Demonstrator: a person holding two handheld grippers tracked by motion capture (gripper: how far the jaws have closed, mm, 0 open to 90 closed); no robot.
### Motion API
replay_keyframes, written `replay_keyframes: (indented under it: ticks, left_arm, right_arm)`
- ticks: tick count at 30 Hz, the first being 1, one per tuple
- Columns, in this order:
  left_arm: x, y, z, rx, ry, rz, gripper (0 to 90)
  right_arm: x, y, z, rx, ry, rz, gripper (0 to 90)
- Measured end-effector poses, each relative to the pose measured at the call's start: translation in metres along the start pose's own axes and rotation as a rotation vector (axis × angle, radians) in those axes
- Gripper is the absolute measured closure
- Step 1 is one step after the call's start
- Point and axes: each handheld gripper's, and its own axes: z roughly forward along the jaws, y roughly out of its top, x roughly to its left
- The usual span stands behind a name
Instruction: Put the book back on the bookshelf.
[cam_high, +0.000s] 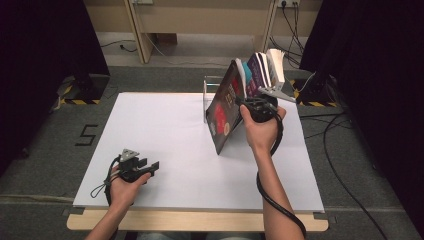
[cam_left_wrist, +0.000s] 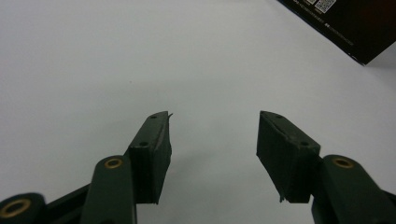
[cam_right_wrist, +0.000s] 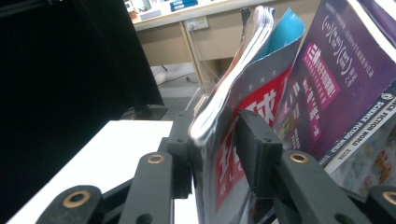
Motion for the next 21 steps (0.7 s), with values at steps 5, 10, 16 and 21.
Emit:
replay_keyframes:
  ticks: [5,10,16,21]
  left_arm:
    - [0.0,0.0,0.0,0.0,0.001,0.005,43.9]
    - [-0.001,0.0,-0.001,-0.002,-0.002,0.008,44.0]
    - [-0.001,0.0,0.0,0.001,-0.003,0.01,44.2]
    - [-0.002,0.0,0.0,0.003,-0.004,0.014,44.3]
  right_arm:
    - [-0.002,0.009,0.008,0.059,-0.019,0.04,60.2]
    - [-0.007,0.014,0.024,0.132,-0.07,0.059,62.1]
    - [-0.013,0.02,0.038,0.185,-0.11,0.051,68.6]
    - [-0.012,0.024,0.042,0.219,-0.14,0.047,86.1]
